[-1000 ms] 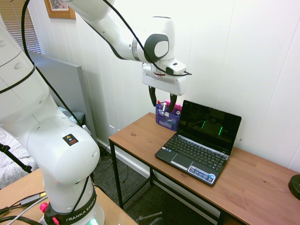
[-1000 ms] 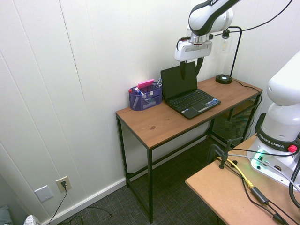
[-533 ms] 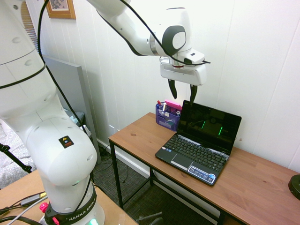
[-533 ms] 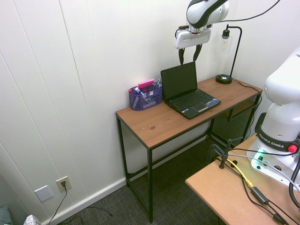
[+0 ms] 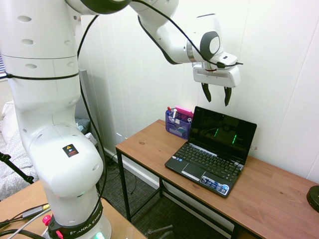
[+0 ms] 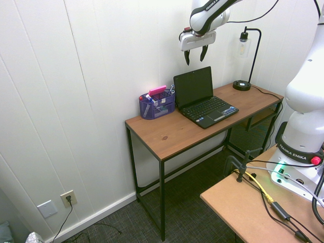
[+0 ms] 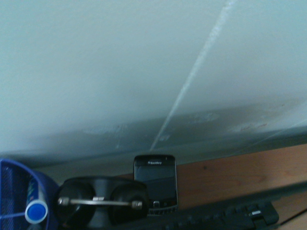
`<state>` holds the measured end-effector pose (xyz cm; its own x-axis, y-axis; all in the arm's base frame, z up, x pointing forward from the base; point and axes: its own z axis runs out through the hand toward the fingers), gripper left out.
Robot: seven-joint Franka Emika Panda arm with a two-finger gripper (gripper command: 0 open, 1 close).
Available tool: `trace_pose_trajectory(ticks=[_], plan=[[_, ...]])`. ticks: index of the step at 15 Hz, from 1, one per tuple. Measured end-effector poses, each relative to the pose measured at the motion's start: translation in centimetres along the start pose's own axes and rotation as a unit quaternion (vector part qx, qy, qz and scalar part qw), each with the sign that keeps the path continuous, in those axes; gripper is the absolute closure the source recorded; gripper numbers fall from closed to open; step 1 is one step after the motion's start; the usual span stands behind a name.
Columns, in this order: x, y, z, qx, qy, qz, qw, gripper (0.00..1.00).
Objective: Close the laptop lid
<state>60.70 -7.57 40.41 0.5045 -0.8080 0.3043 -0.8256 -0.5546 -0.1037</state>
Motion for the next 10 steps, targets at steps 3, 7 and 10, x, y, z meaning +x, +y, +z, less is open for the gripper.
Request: trace_pose_trajectory(ticks=[3,7,10], plan=[[0.8,-1.5,1.8,-0.005,-0.005,0.004,1.000,1.00],[0.4,-2.4,3.5,-0.019,-0.015,0.002,1.000,1.00],[0.7,-2.6,4.1,-0.019,-0.019,0.009,1.000,1.00]])
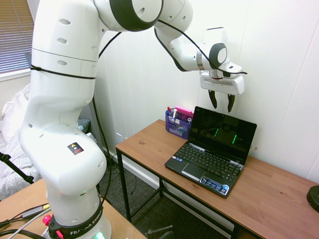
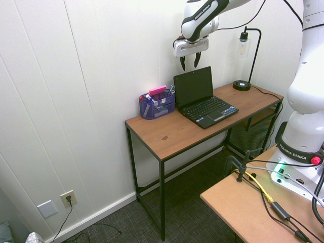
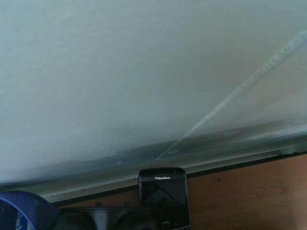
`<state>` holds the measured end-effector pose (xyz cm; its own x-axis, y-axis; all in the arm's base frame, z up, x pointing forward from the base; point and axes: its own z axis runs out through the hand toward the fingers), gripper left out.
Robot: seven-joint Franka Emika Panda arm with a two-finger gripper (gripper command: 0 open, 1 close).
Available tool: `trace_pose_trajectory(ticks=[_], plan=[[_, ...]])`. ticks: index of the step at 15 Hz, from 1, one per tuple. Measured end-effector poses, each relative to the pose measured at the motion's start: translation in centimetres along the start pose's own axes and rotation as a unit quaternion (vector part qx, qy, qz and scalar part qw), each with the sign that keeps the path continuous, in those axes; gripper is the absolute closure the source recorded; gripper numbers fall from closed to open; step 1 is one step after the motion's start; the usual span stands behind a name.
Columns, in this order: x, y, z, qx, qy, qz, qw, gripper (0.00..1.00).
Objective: Close the laptop lid
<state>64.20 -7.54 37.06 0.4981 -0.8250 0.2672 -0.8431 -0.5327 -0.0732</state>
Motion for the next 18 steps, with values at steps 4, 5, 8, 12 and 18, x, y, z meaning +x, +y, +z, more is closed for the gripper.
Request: trace_pose_trajectory(ticks=[4,5,8,12,18], plan=[[0.1,-0.6,1.7,-0.002,-0.006,0.004,1.000,1.00],[0.3,-1.0,2.0,0.001,-0.007,0.008,1.000,1.00],[0.5,-1.3,2.7,0.000,-0.008,0.010,1.000,1.00],[0.5,-1.2,2.9,-0.005,-0.008,0.010,1.000,1.00],[0.7,-0.4,3.9,-0.022,-0.014,0.015,1.000,1.00]])
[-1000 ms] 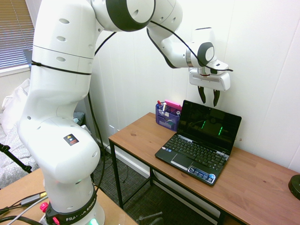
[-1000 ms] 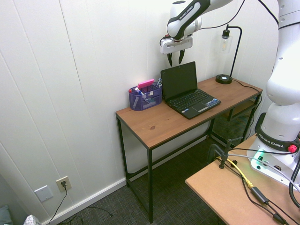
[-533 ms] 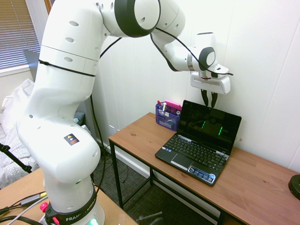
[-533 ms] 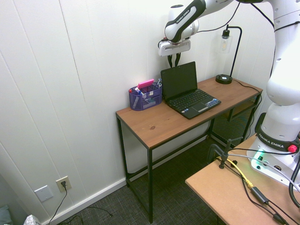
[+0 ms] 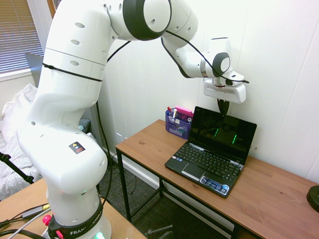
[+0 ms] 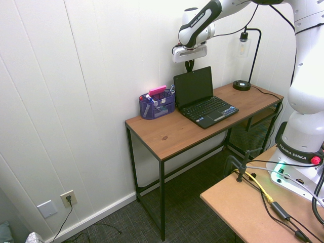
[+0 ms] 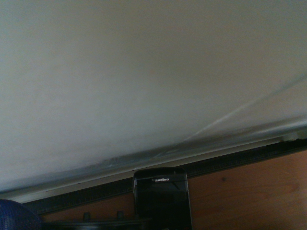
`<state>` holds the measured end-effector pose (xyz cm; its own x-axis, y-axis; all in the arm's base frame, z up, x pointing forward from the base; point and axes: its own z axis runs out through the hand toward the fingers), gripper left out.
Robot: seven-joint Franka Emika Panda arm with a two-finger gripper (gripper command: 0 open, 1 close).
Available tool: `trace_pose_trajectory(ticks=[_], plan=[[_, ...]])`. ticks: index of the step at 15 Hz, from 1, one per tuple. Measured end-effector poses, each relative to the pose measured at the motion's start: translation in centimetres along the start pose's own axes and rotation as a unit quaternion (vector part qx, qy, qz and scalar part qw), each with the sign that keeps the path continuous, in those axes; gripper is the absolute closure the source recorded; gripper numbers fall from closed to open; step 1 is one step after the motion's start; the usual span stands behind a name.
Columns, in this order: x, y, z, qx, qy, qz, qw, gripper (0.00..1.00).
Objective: Close the laptop lid
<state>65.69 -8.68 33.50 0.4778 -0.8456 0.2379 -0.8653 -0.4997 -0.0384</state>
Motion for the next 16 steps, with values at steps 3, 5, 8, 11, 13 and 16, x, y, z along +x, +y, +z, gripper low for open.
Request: trace_pose_trajectory(ticks=[3,5,8,11,13,16], plan=[[-0.3,1.2,0.0,-0.010,-0.011,0.001,1.000,1.00],[-0.6,2.5,-0.5,-0.009,-0.022,0.007,1.000,1.00],[-1.8,5.6,-1.0,-0.016,-0.036,0.012,0.999,1.00],[-3.7,9.1,-0.4,-0.027,-0.052,0.015,0.998,1.00],[-5.3,11.3,0.8,-0.038,-0.064,0.015,0.997,1.00],[-7.6,14.1,2.9,-0.057,-0.084,0.013,0.995,1.00]])
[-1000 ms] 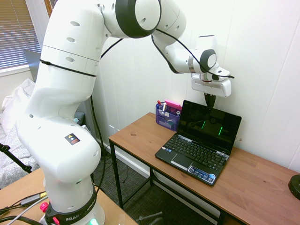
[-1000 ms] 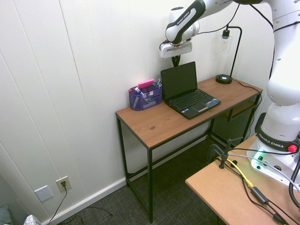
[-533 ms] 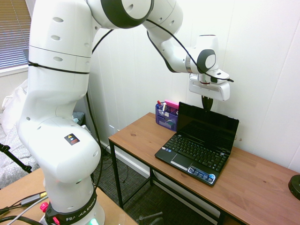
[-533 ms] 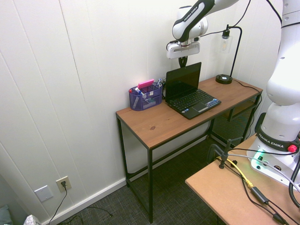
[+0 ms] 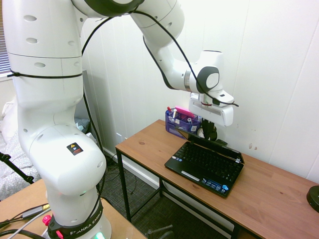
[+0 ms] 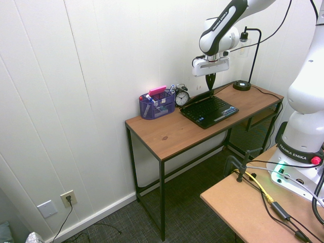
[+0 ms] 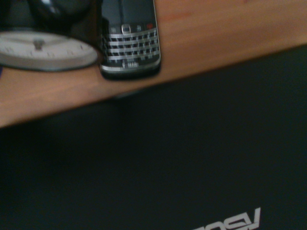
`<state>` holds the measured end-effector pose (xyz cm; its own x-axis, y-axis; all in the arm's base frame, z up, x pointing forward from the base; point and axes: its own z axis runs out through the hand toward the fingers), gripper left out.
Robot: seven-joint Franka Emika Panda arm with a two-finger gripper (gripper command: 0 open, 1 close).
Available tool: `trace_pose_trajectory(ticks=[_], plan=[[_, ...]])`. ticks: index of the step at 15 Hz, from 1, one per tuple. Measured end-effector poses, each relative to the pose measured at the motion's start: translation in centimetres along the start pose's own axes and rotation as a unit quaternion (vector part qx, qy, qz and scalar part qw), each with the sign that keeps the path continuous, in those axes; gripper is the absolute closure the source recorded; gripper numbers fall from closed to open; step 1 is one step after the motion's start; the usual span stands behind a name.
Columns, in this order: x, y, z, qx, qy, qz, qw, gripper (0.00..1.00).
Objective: Close the laptop lid
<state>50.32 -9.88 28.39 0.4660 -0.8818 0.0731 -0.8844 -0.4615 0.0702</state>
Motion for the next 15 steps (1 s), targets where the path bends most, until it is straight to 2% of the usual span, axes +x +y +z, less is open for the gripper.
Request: trace_pose_trajectory(ticks=[8,15], plan=[[-2.6,4.8,6.2,-0.040,-0.037,0.002,0.999,1.00],[-2.6,6.0,7.7,-0.044,-0.041,0.007,0.998,1.00]])
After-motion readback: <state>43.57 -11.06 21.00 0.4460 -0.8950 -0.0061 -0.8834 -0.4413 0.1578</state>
